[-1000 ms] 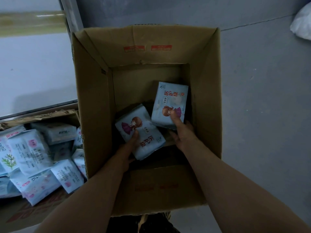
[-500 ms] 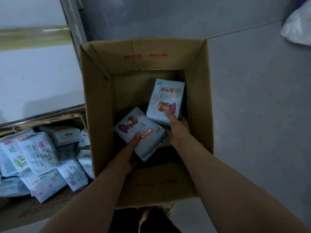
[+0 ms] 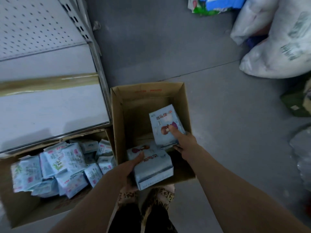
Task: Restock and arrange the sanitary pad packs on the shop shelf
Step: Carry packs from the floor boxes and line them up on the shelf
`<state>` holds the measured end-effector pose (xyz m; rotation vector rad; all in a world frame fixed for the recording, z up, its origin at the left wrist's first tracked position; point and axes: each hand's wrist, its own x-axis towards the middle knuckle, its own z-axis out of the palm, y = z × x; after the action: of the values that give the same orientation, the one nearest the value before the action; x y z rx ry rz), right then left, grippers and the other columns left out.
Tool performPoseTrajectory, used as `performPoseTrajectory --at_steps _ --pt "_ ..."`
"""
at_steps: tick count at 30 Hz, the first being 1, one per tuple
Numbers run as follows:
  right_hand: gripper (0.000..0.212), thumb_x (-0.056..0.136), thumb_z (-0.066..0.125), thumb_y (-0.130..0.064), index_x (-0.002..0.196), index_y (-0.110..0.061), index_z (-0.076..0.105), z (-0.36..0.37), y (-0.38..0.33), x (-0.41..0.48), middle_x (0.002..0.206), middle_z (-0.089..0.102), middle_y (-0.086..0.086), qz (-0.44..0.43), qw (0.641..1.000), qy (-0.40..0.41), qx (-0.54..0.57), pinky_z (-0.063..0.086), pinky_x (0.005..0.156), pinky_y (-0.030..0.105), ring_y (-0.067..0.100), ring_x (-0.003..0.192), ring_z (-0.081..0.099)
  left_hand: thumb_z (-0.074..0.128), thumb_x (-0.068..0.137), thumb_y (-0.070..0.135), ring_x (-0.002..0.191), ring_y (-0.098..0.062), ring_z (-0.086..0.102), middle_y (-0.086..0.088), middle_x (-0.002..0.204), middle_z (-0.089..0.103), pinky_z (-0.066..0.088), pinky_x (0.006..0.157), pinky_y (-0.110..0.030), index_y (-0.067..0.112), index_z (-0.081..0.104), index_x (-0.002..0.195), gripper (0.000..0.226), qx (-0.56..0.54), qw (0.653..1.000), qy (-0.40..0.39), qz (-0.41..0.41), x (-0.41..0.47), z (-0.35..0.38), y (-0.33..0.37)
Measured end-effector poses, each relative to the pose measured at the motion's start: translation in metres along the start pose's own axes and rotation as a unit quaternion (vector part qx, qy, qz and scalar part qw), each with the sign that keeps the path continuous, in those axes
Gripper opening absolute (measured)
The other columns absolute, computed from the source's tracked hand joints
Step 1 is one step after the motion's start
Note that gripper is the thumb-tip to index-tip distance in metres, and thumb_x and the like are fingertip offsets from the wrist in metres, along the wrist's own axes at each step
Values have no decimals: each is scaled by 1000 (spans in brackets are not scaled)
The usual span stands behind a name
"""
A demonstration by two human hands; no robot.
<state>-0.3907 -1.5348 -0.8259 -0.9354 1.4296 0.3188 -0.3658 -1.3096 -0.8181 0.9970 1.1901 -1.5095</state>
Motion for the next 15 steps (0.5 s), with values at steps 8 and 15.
performPoseTrajectory --at_steps 8,15 --pt "84 54 95 -54 124 -18 63 -9 -37 -120 116 74 5 -70 996 -40 27 59 92 44 27 107 71 83 69 46 93 -28 75 -13 104 76 60 72 -40 8 68 120 66 152 980 8 126 -151 6 22" --pt "72 71 89 -48 126 -10 63 -18 -54 -240 113 75 11 -149 985 -76 35 60 62 29 26 100 73 81 68 57 91 -24 74 -8 102 77 56 67 -32 15 69 114 63 232 940 28 250 -270 -5 -4"
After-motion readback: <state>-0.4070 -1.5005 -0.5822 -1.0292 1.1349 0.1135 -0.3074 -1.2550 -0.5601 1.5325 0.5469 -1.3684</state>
